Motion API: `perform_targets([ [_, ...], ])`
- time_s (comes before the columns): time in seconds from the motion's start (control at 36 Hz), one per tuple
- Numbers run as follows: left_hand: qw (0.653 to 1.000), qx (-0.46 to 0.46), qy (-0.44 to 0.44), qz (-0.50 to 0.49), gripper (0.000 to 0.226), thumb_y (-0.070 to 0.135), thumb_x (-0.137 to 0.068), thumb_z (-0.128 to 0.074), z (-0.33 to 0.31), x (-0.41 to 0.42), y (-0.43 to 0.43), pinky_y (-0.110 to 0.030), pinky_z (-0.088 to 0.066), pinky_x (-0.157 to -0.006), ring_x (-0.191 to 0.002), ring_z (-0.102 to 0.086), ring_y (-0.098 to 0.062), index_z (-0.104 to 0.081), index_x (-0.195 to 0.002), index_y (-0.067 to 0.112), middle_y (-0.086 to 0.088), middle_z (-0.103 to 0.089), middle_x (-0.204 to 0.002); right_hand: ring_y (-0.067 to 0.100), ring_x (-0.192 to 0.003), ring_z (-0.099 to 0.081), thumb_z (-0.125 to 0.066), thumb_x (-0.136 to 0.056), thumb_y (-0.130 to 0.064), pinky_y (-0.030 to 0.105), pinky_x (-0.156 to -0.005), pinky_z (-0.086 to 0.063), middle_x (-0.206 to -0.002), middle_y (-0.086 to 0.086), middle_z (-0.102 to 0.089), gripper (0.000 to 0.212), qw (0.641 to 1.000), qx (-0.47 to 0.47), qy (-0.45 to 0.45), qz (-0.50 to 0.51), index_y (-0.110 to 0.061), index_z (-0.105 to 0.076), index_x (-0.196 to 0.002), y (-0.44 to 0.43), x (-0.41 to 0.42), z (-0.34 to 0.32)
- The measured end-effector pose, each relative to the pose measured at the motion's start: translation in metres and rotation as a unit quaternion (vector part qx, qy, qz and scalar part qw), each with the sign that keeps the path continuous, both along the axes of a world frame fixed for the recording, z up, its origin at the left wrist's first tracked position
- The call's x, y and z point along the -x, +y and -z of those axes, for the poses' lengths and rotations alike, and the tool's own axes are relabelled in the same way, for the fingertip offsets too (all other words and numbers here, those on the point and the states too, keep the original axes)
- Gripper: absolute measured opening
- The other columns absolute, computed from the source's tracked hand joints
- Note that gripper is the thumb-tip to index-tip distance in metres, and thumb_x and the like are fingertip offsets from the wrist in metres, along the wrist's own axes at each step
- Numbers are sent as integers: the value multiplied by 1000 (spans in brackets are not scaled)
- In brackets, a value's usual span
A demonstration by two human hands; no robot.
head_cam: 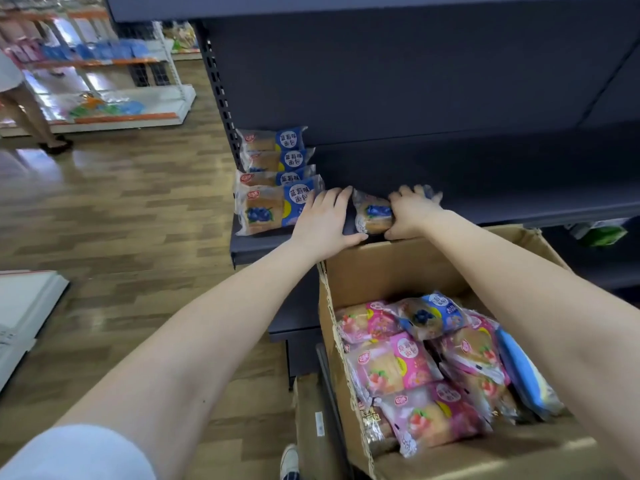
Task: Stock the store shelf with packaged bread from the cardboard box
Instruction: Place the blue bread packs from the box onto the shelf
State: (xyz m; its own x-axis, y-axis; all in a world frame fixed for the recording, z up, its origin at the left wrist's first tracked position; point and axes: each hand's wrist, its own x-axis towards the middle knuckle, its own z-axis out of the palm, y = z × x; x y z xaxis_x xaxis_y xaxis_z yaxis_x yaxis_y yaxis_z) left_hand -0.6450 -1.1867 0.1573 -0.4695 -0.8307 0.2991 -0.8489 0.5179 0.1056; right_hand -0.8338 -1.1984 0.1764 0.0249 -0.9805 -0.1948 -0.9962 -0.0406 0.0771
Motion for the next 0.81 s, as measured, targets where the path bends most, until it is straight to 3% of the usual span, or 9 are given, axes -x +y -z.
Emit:
perform_targets([
  [0.17, 1000, 6, 12, 9, 92, 54, -80, -64, -2, 13, -7, -44, -19, -116, -136, -32, -32, -24, -149, 9, -13, -34, -148, 31, -135, -23, -66, -72, -40, 69, -107, -10, -140, 10, -36, 73, 996, 33, -78, -13, -14, -36, -133, 8, 20, 6],
  [0.25, 1000, 0, 7, 23, 96, 53, -76, -69, -3, 21, -11, -48, -18, -116, -139, -26, -32, -23, -150, 12, -9, -28, -153, 27, -138, -23, -67, -74, -41, 69, -108, -4, -133, 10, -45, 67, 990, 109, -54, -73, -11, -39, -127, 14, 20, 6],
  [0.36, 999, 14, -15, 29, 96, 47, -71, -72, -11, 27, -18, -52, -17, -115, -141, -21, -33, -23, -150, 21, -3, -20, -157, 26, -129, -40, -72, -71, -42, 69, -108, -6, -125, 11, -54, 68, 972, 198, 2, -126, -8, -47, -124, 20, 17, 0],
  [0.47, 996, 87, -30, 16, 96, 41, -57, -82, -24, 24, -27, -55, -30, -107, -122, -45, -38, -43, -141, 15, -11, -45, -140, 29, -105, -62, -78, -60, -42, 73, -94, -29, -100, 10, -66, 64, 940, 294, 37, -169, -3, -59, -107, 11, 18, 0],
  [0.56, 990, 138, -36, -5, 94, 43, -47, -85, -34, 15, -43, -53, -41, -98, -102, -56, -40, -55, -128, 7, -15, -57, -121, 28, -103, -63, -69, -68, -49, 73, -95, -29, -103, 10, -67, 65, 932, 313, 30, -180, -5, -58, -114, -3, 11, -7],
  [0.61, 987, 155, -39, -21, 93, 43, -46, -86, -40, 8, -55, -52, -44, -97, -99, -58, -39, -56, -124, 3, -15, -58, -117, 30, -104, -63, -73, -66, -45, 74, -96, -27, -107, 13, -66, 70, 935, 306, 16, -180, -5, -57, -120, -15, 4, -10],
  [0.69, 990, 138, -21, -28, 94, 48, -56, -83, -46, -1, -70, -52, -37, -105, -112, -53, -38, -50, -131, 3, -15, -54, -127, 34, -106, -61, -78, -61, -35, 75, -98, -19, -112, 19, -64, 77, 939, 295, 3, -179, -1, -54, -126, -35, -6, -14],
  [0.81, 996, 31, 18, -82, 100, 57, -76, -67, -51, -11, -88, -45, -14, -118, -143, -20, -29, -18, -150, 11, -7, -21, -155, 34, -128, -40, -63, -83, -35, 69, -108, 1, -134, 18, -48, 72, 958, 260, 15, -120, -4, -34, -142, -60, -19, -22],
])
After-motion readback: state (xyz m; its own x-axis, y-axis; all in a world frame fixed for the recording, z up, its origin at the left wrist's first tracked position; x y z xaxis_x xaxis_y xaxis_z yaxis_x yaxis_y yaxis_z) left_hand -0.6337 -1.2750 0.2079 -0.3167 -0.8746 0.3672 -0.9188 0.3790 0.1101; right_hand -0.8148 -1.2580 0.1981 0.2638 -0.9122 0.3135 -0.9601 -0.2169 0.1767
